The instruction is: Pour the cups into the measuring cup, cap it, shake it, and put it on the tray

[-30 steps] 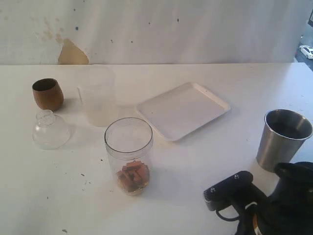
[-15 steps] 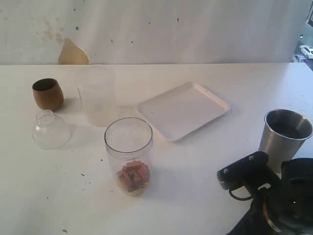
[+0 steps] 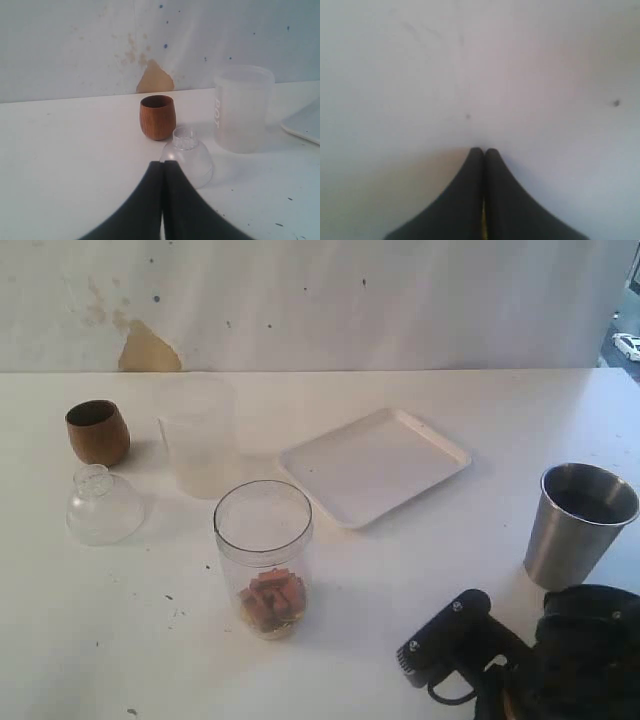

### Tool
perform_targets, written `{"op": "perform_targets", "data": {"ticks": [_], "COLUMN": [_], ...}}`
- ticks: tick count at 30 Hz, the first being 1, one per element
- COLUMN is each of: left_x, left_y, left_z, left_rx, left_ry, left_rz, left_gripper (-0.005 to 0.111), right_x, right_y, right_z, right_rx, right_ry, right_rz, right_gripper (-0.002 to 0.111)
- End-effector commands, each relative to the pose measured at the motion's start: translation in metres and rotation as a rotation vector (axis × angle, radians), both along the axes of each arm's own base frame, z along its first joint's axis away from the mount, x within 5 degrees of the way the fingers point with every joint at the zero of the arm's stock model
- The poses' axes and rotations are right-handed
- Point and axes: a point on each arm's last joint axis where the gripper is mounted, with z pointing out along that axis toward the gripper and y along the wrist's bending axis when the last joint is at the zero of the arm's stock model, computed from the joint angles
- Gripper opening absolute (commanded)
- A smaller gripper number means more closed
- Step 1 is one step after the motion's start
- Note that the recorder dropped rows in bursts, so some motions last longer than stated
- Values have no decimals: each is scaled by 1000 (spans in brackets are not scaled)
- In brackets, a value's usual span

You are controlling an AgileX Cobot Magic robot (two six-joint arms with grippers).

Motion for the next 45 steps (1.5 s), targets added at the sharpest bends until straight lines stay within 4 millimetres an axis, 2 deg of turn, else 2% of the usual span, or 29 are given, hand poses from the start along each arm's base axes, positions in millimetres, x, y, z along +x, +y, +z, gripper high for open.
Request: {"op": "perform_targets", "data": {"ticks": [1, 6, 10, 12, 14, 18, 22, 26, 29, 39, 45], "left_x": [0, 0, 0, 0, 0, 0, 0, 0, 0, 0, 0], "left_y": [0, 0, 0, 0, 0, 0, 0, 0, 0, 0, 0], "left_z": [-1, -1, -1, -1, -1, -1, -1, -1, -1, -1, -1], "left_rx": [-12, -12, -12, -12, -12, -12, -12, -12, -12, -12, -12], "left_ry": [-6, -6, -6, -6, -6, -6, -6, -6, -6, -6, -6], "left_rz": [-6, -6, -6, -6, -6, -6, -6, -6, -6, -6, -6], "left_gripper": [0, 0, 0, 0, 0, 0, 0, 0, 0, 0, 0], "right_x": [-37, -47, -33, -24, -17, -4, 7, 5, -2, -3, 1], "right_y": [0, 9, 5, -4, -14, -28, -28, -25, -31, -41, -39], "right_z": [-23, -21, -9, -1, 2, 3, 11, 19, 16, 18, 8], "right_rx": [10, 18, 20, -12, -57, -60, 9, 39, -10, -122, -144], "right_ry": [166, 171, -5, -112, -147, -140, -132, -107, -59, -77, -68], "right_rz": [-106, -60, -140, -205, -262, -322, -322, -309, -313, -383, -344], "right_gripper": [0, 0, 0, 0, 0, 0, 0, 0, 0, 0, 0]}}
